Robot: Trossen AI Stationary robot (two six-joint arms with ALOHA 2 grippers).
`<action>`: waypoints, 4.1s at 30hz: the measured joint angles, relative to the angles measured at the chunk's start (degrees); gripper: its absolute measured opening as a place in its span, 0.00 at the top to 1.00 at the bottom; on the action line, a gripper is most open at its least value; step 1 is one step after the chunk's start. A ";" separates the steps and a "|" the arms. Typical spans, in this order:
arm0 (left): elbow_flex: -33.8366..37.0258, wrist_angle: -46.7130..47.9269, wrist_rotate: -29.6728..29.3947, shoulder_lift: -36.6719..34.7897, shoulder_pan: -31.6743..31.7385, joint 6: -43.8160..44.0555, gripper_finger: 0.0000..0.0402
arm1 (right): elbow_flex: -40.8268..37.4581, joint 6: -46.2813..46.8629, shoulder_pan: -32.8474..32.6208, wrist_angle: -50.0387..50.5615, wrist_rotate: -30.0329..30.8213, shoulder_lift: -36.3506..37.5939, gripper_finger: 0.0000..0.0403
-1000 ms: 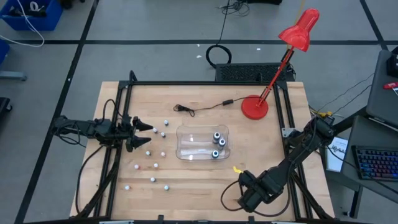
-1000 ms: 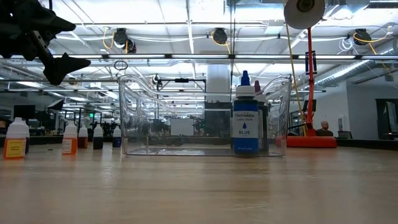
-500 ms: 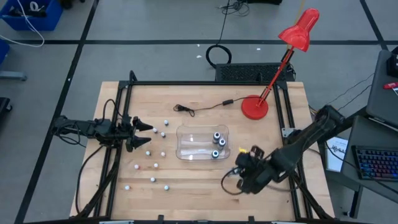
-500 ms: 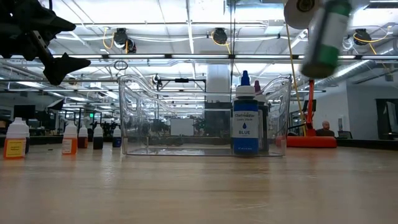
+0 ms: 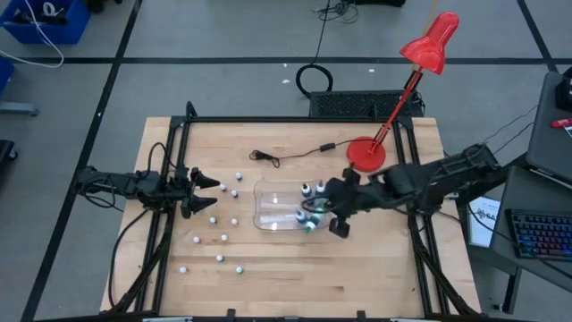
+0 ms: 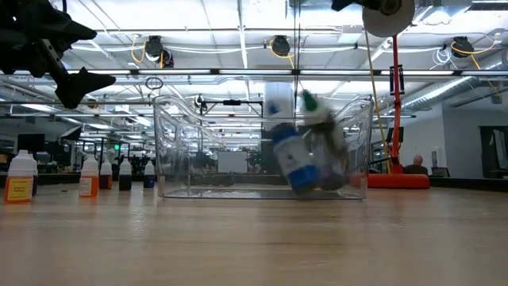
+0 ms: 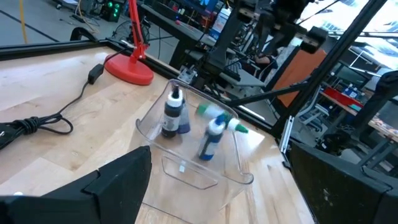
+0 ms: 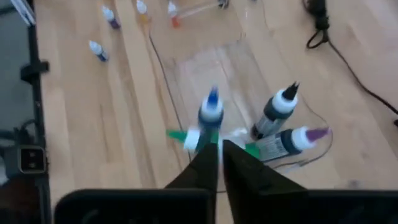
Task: Pick & Place food coloring
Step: Put the large green food coloring bottle into the transparent bin, then put the small black food coloring bottle into the transparent bin
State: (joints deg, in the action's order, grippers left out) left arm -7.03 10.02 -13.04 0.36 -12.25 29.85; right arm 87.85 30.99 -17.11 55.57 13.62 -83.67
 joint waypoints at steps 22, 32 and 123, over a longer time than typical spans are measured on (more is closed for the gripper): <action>0.00 0.01 0.01 0.01 0.00 -0.01 0.06 | -0.33 -15.01 -0.39 -12.44 2.78 -1.58 1.00; -0.01 0.00 0.02 0.00 0.00 -0.01 0.06 | -10.51 -19.92 1.39 -30.01 -5.54 -1.65 0.98; -0.02 -0.79 -0.01 0.02 0.00 -0.01 0.06 | 4.31 -31.89 16.72 -1.08 -30.23 -28.97 0.60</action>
State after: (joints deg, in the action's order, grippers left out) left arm -7.05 9.23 -13.05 0.38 -12.25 29.85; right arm 92.16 -0.90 -0.39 54.48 -16.61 -112.64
